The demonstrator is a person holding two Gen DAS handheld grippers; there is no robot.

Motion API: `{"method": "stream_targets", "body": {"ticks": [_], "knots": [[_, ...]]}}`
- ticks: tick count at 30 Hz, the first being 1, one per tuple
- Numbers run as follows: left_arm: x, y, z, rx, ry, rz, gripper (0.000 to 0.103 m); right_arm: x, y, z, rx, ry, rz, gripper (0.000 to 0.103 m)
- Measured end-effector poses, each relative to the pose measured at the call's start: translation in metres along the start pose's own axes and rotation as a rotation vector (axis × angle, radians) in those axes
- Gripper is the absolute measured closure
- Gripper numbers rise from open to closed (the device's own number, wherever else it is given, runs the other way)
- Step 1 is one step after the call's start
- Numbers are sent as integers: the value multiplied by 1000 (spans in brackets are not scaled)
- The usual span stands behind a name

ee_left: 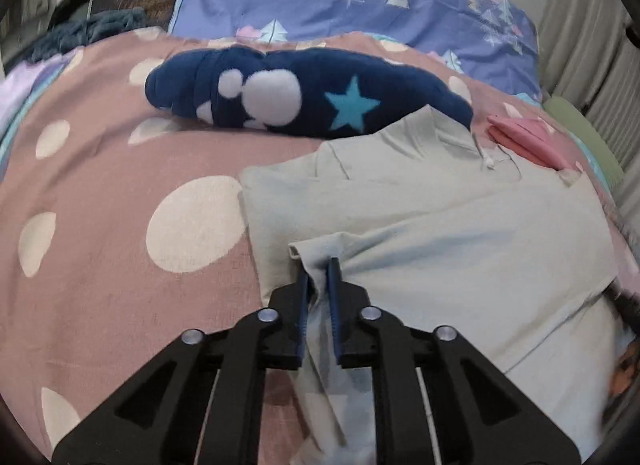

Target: Fold small clothes

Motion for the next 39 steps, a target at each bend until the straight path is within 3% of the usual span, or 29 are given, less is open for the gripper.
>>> {"method": "stream_targets", "body": {"ticks": [3,7,10,14,17,19,20,23,24,25,26,27,28,31,33,36,38,39], "knots": [[2,5,-20,55,60,1,68,0,-1,0,-4,1,-2,103],[2,27,-50,79,143,68,63,-1,-1,0,-5,1,-3,103],[-9,57,-66,-14,173,136,62,-1,-2,-1,-6,1,-4,103],[-40,99,-49,-115,99,243,62,-1,-4,-3,14,-2,-8,100],[-59,116,-26,-112,24,304,62,-2,-12,-13,39,-19,-41,82],[-63,120,-20,-99,11,317,59,-4,-22,-24,73,-19,-84,59],[-62,121,-20,-106,13,319,58,-4,-24,-27,83,-17,-89,56],[-56,125,-20,-119,26,329,58,8,-25,-32,121,-12,-46,54],[-55,127,-18,-108,22,338,58,14,-21,-30,122,-24,-13,68],[-54,129,-16,-100,20,346,58,18,-18,-28,119,-33,7,103],[-54,130,-16,-99,18,347,66,23,-9,-24,87,-53,53,103],[-56,132,-18,-119,20,349,89,24,2,-26,73,-47,105,103],[-58,135,-22,-155,20,353,97,25,14,-33,68,-18,155,103],[-66,141,-25,-174,18,385,102,25,49,-55,-68,68,201,103],[-70,144,-21,-171,3,401,102,22,64,-51,-16,-4,228,103],[-71,145,-20,-160,7,405,102,22,47,-62,-3,8,149,98],[-71,147,-21,-151,12,413,98,24,17,-61,51,-9,53,82],[-71,149,-22,-141,15,420,89,22,5,-57,66,-29,29,67]]}}
Point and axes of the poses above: each gripper's, at about its wrist camera, not at the fingertips, and z roughly the way its jaws point, y to its right, x to its top, the point moved 6 cm from there along z, roughly the way its jaws point, and after that the axes turned 14 degrees about -y, right-handed, at the moved point
